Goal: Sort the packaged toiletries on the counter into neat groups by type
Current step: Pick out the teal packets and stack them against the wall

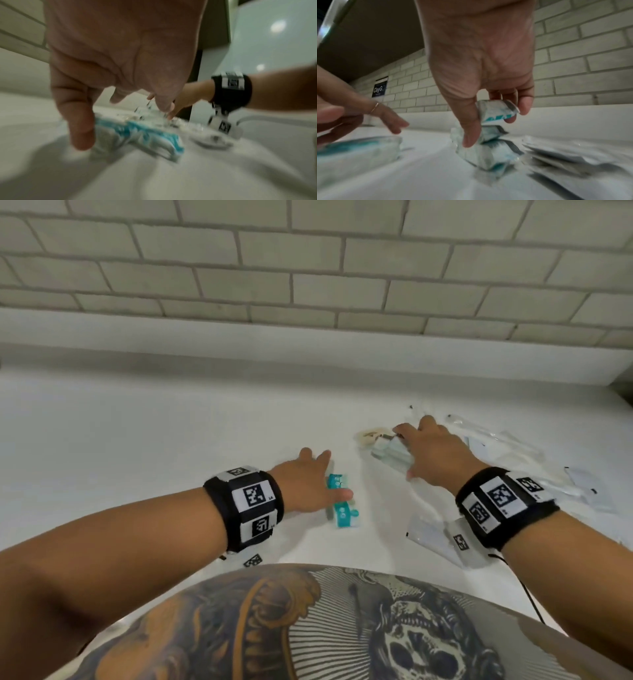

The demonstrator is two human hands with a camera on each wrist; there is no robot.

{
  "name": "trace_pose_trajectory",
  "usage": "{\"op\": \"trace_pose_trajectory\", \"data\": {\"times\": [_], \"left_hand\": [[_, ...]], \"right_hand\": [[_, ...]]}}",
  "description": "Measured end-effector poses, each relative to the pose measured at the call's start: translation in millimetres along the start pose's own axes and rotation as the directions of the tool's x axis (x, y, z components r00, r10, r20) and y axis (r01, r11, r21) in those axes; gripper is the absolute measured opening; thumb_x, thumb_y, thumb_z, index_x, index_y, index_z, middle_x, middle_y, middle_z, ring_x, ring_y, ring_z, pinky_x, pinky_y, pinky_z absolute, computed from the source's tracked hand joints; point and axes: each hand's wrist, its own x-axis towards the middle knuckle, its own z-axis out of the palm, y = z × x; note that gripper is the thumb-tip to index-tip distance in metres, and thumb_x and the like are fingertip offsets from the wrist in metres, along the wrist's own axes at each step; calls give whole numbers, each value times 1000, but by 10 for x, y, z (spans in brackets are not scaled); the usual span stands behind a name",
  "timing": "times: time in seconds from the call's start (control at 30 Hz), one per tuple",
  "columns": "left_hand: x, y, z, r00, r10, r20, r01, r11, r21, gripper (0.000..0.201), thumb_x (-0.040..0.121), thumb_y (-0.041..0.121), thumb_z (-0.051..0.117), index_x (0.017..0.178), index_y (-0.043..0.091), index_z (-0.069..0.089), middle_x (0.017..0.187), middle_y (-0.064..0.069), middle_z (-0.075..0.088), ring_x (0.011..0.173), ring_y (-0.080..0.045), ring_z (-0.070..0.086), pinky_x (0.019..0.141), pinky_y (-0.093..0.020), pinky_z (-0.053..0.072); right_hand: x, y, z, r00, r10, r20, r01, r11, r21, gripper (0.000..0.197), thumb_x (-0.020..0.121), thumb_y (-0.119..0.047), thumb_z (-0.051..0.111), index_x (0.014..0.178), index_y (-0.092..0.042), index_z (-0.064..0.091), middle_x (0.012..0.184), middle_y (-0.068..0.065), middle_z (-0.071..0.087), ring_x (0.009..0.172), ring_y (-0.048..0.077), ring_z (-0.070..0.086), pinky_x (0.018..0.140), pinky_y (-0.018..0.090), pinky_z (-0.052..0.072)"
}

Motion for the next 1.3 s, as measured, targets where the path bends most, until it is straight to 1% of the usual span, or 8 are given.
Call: {"op": "trace_pose_trajectory", "data": {"times": [0.13, 0.3, 0.5, 0.67, 0.83, 1.0, 1.1, 1.3], "left_hand": [[12, -15, -190, 992, 127, 13, -127, 972, 200, 66, 96, 49, 39, 152, 23, 14, 155, -7, 22, 133, -30, 39, 105, -42, 38], [51, -133, -325, 958, 266, 111, -286, 927, 242, 64, 89, 10, 51, 147, 26, 29, 144, -4, 38, 127, -27, 45, 102, -40, 43], [-12, -71, -147, 938, 334, 97, -345, 928, 137, 68, 81, 27, 69, 142, 26, 38, 128, 3, 44, 110, -17, 52, 91, -35, 48], [24, -66, -134, 968, 243, 65, -251, 953, 168, 81, 78, 41, 73, 145, 24, 30, 133, 2, 41, 113, -20, 52, 92, -36, 48], [36, -106, -70, 990, 134, 35, -134, 991, 0, 88, 76, 47, 74, 146, 23, 25, 141, -2, 36, 116, -22, 53, 95, -35, 46], [5, -56, 43, 995, 64, -78, -76, 985, -156, 82, 78, 50, 69, 143, 20, 28, 136, -4, 36, 103, -21, 59, 86, -35, 52], [-3, -99, 52, 994, 38, -104, -50, 992, -117, 81, 77, 54, 67, 141, 19, 31, 134, -5, 38, 104, -22, 59, 86, -36, 52], [-51, -293, -65, 991, 112, 77, -115, 993, 39, 117, 69, 68, 68, 153, 20, 2, 158, -5, 12, 144, -27, 13, 118, -39, 18]], "right_hand": [[-88, -116, -133, 986, 13, -163, 32, 961, 273, 46, 88, -26, 61, 129, -18, 42, 110, 7, 53, 94, 26, 56, 70, 34, 46], [-115, -287, -160, 988, 37, 153, -102, 892, 440, 23, 91, -27, 59, 108, -14, 54, 103, 7, 59, 80, 20, 56, 62, 31, 46], [-192, -172, -45, 939, 76, 334, -264, 782, 564, 30, 96, -18, 56, 124, -9, 59, 118, 11, 61, 96, 28, 67, 83, 40, 58], [-264, -166, -110, 960, 24, 279, -125, 929, 349, 37, 97, -30, 52, 132, -19, 55, 133, 3, 57, 99, 18, 60, 88, 28, 49], [-336, -377, 126, 905, -110, 411, 27, 979, 203, 110, 56, -83, 62, 143, -22, 31, 140, 3, 44, 122, 24, 49, 98, 42, 46], [-397, -757, 347, 938, -208, 277, 143, 961, 237, 108, 44, -79, 67, 132, -27, 32, 114, -1, 41, 111, 20, 39, 80, 35, 43], [-325, -875, 295, 931, -280, 234, 220, 942, 252, 108, 49, -67, 76, 137, -24, 30, 126, 3, 39, 119, 23, 39, 89, 36, 45], [-30, -852, 112, 798, -524, 297, 451, 847, 281, 114, 59, -58, 79, 151, -30, 17, 161, 1, 9, 147, 23, 4, 119, 46, 15]]}}
